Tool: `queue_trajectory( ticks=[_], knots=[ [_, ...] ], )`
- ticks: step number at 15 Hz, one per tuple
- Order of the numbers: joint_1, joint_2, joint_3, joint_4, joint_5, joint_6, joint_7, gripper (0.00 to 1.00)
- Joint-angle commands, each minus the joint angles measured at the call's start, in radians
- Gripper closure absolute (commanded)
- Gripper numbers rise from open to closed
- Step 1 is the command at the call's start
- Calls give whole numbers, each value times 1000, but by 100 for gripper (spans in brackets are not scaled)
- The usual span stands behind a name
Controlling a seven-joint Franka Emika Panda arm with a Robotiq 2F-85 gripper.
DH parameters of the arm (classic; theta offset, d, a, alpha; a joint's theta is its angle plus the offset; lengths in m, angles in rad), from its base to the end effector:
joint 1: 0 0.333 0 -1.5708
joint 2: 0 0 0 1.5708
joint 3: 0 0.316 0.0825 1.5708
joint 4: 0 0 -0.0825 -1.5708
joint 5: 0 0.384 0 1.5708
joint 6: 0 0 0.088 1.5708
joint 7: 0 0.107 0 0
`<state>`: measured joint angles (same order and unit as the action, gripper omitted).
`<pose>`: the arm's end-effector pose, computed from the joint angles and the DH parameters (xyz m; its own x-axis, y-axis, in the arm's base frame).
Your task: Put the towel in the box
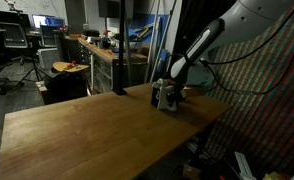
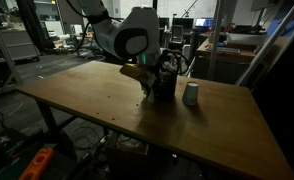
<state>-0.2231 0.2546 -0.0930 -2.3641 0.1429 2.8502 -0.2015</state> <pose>0.5036 -0.1733 0.2431 0.9442 -0.2322 0.2337 -0.2385 -0.9711 -0.0013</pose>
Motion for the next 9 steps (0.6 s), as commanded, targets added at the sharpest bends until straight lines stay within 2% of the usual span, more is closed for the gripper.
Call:
queue_trajectory(
  ticks=[1,2,5,6,9],
  knots=[
    [-23,9,21,14,21,-4,-18,87],
    [-25,5,24,12,24,-8,-19,93],
    [-23,-19,22,1,16,-16,-11,97],
    [-19,-31,17,-3,7,-20,-6,94],
    [-6,-74,-5,-12,-21,-33,15,93]
  ],
)
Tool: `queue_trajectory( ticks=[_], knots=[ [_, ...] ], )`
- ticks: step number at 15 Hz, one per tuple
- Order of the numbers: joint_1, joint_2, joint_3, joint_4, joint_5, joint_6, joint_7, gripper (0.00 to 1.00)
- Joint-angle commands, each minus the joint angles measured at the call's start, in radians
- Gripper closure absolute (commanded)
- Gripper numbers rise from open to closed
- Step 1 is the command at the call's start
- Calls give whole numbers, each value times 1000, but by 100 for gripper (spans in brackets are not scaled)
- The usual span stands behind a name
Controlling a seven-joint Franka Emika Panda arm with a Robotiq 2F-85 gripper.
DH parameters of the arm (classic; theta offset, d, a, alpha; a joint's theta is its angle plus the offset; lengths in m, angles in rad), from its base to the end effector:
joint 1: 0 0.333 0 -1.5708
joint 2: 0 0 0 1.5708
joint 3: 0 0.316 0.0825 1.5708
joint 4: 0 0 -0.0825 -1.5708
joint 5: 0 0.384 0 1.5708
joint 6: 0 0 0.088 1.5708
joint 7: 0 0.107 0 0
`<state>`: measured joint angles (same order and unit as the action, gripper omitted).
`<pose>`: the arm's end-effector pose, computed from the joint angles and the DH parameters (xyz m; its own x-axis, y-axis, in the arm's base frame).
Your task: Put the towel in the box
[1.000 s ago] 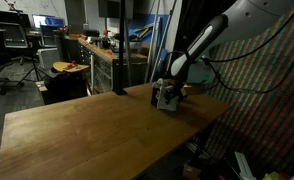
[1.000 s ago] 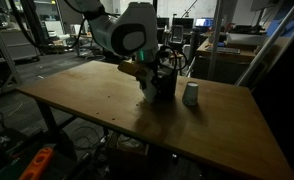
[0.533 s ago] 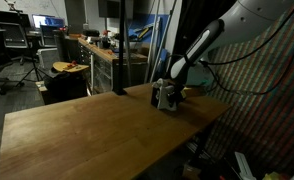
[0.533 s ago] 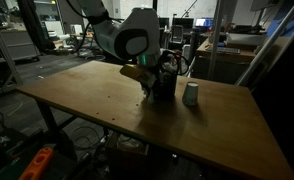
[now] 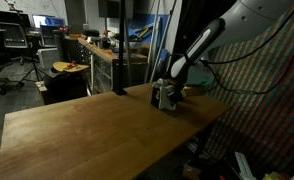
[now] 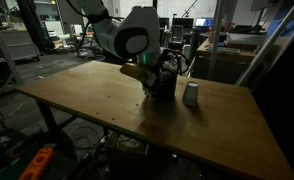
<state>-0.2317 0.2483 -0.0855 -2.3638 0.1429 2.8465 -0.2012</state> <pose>0.5038 -0.1738 0.2460 0.9430 -0.2340 0.2366 -0.2399 -0.9708 -0.0041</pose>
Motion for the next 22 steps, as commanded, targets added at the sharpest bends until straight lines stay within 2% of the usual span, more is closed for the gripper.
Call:
queue_trajectory(
  ticks=[1,6,11,16,22],
  knots=[
    [3,-91,-15,-15,-23,-38,15,92],
    [21,-224,-57,3,-98,-100,58,93],
    [29,-306,-57,36,-145,-179,89,93],
    [62,-307,-46,37,-108,-178,71,93],
    [96,-278,-37,36,-117,-138,82,93]
  ],
)
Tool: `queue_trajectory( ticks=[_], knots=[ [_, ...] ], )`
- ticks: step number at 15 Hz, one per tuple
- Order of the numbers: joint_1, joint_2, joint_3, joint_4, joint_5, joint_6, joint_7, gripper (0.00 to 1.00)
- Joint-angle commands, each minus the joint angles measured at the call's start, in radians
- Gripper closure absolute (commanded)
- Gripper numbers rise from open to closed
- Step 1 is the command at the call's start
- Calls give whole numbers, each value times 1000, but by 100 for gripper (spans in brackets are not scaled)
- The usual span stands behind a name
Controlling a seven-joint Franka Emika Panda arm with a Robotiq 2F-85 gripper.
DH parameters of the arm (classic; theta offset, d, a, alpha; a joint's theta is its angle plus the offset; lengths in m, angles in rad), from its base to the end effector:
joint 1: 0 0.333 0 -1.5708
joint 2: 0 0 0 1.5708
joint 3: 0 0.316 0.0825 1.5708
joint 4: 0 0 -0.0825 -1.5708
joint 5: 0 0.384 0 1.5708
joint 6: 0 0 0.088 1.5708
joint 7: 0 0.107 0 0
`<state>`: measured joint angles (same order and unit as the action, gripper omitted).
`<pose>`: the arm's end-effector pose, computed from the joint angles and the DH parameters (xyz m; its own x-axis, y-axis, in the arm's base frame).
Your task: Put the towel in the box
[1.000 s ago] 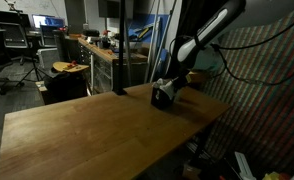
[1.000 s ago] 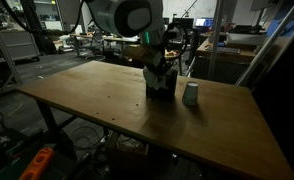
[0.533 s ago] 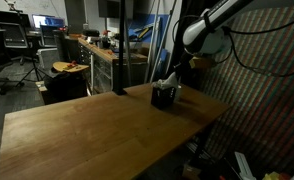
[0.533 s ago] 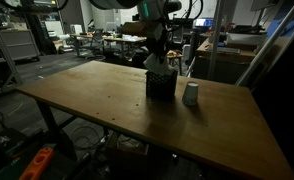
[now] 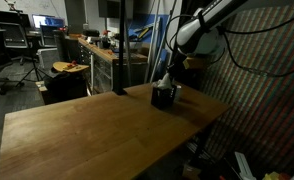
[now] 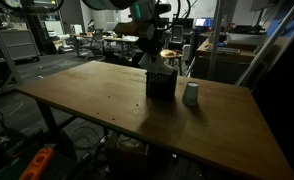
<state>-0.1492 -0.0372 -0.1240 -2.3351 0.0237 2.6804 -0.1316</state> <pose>0.5139 -0.1450 0.3917 0.9168 -0.1442 0.3724 -0.1659 -0.9858 0.0268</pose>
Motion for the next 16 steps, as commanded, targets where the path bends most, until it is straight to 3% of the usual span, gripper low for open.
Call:
queue_trajectory(
  ticks=[1,9,16],
  knots=[
    [16,12,1,6,0,35,14,93],
    [-6,96,-25,56,-21,114,1,93],
    [-16,190,-23,152,-22,106,-15,93]
  ],
)
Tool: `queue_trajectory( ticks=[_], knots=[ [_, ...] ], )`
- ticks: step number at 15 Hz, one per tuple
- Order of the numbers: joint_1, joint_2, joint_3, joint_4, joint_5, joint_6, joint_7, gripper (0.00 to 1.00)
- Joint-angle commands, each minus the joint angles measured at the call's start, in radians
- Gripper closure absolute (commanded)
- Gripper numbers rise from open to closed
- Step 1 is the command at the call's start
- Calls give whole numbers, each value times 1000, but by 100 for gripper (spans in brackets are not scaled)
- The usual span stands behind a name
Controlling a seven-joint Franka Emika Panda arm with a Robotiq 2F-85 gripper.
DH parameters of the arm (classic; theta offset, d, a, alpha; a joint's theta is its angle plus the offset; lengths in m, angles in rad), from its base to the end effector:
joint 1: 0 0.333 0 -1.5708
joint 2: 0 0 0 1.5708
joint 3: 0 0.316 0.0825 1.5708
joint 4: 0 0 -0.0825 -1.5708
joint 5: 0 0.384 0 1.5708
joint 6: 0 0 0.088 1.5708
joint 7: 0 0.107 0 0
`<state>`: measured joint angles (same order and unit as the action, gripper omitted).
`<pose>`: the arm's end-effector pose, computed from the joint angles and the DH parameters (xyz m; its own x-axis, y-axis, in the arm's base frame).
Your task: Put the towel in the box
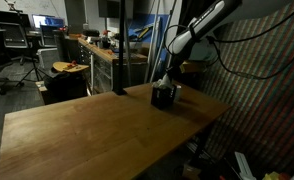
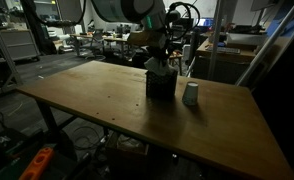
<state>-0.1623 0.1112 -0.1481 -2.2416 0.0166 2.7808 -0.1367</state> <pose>0.5448 -0.1744 0.3657 0.8983 -0.1533 0.4118 -0.1951 -0.9789 0.0613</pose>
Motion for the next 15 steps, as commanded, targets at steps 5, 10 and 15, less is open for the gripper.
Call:
queue_trajectory(
  ticks=[5,10,15],
  knots=[
    [2,99,14,111,-19,-15,-20,93],
    [16,155,37,154,-35,-33,-31,93],
    [29,197,57,184,-57,-59,-42,93]
  ],
)
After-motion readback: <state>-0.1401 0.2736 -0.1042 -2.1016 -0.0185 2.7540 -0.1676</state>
